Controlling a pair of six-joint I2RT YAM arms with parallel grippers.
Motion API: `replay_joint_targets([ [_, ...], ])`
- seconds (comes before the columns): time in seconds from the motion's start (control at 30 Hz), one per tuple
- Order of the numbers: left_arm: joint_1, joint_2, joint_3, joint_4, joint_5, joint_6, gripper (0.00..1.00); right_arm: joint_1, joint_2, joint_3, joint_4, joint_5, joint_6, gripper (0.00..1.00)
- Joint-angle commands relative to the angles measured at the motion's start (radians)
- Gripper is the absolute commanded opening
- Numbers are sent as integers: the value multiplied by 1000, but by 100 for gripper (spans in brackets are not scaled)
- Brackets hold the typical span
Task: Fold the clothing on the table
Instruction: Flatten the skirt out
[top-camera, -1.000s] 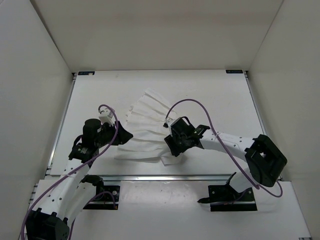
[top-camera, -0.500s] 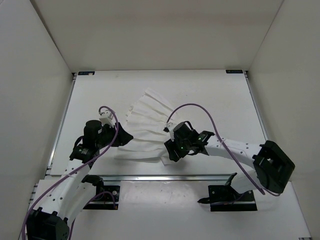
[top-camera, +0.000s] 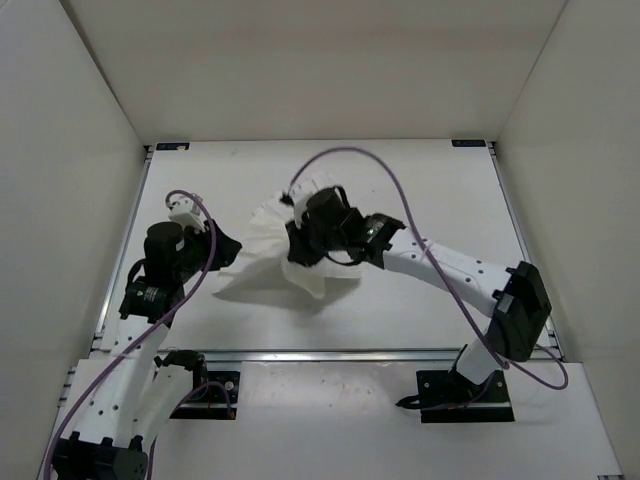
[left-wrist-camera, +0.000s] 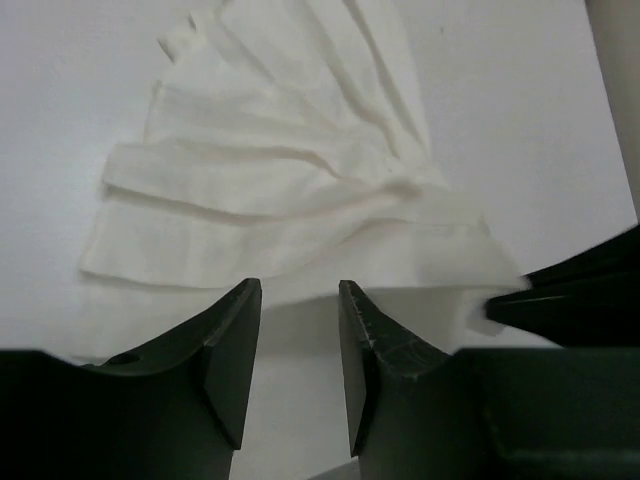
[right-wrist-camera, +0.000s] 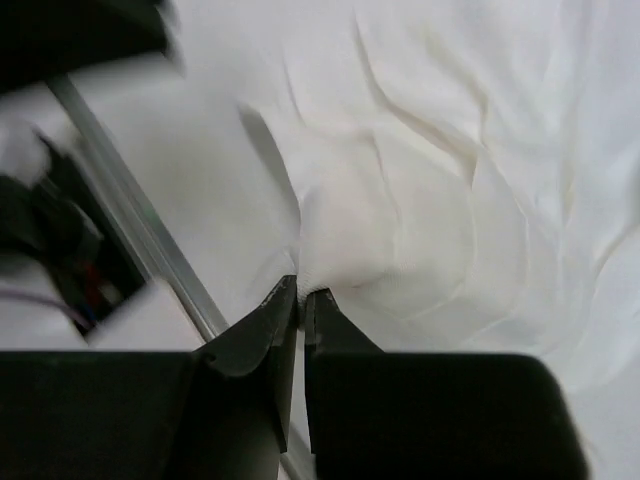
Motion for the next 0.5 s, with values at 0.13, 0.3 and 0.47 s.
replay_joint_targets([
  [0.13, 10, -8, 170, -114, -134, 55, 48, -294, -330, 10, 267, -152, 299, 0],
  [0.3, 2, -7, 172, -106, -110, 44, 48, -529, -519, -402, 232, -259, 418, 0],
  [0.47, -34, 1, 94, -54, 13, 20, 50, -633, -573, -639, 96, -309, 357, 21],
])
